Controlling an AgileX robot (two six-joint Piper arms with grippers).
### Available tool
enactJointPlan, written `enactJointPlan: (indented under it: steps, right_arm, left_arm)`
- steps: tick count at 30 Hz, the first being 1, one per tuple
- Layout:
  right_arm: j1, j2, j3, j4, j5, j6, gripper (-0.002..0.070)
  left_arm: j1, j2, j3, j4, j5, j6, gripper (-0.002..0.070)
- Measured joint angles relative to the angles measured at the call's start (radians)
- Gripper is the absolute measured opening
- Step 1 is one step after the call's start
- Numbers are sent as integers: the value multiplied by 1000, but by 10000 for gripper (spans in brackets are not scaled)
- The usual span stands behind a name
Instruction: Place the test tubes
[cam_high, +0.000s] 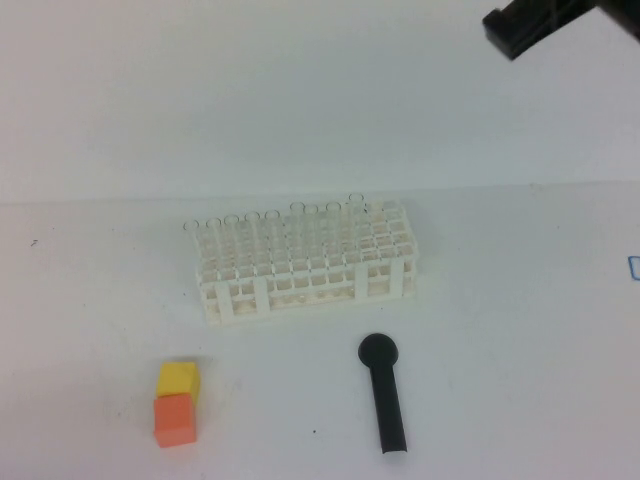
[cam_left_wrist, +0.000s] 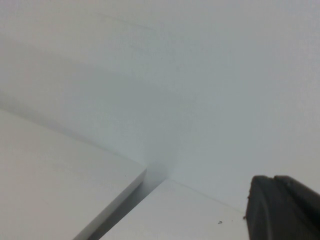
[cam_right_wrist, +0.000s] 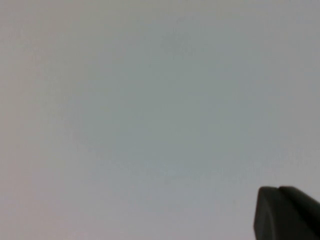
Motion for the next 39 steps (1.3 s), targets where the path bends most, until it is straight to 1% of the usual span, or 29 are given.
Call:
enactJointPlan:
  steps: [7,10,12,15,17,18,20,23,26,28,32,35,39]
  right_arm:
    - [0,-8,2,23,-272,-84,-1]
    - [0,-8,2,198,-350,-144,-1]
    - [0,-8,5,348,-351,-212,-1]
    - [-13,-36,30,577,-231,-461,-1]
    - [-41,-78,59,706,-76,-641,-1]
    - [-57,-98,73,754,-12,-704,-1]
    - [-114,-153,116,827,144,-771,-1]
    - [-230,-234,198,928,297,-798,-1]
    - [-325,-315,293,1003,346,-801,-1]
    - [-367,-374,357,1035,358,-804,-1]
    - [-394,-498,466,1058,327,-806,-1]
    - [-398,-534,505,1070,274,-808,-1]
    - [-398,-541,514,1076,249,-812,-1]
  left_arm:
    - [0,0,0,0,-2,0,-1]
    - [0,0,0,0,-9,0,-1]
    - [0,0,0,0,-15,0,-1]
    - [0,0,0,0,-12,0,-1]
    - [0,0,0,0,-15,0,-1]
    - [0,0,0,0,-17,0,-1]
    - [0,0,0,0,-16,0,-1]
    - [0,0,0,0,-16,0,-1]
    - [0,0,0,0,-16,0,-1]
    - [0,0,0,0,-16,0,-1]
    - [0,0,0,0,-22,0,-1]
    - [0,0,0,0,-27,0,-1]
    - [0,0,0,0,-32,0,-1]
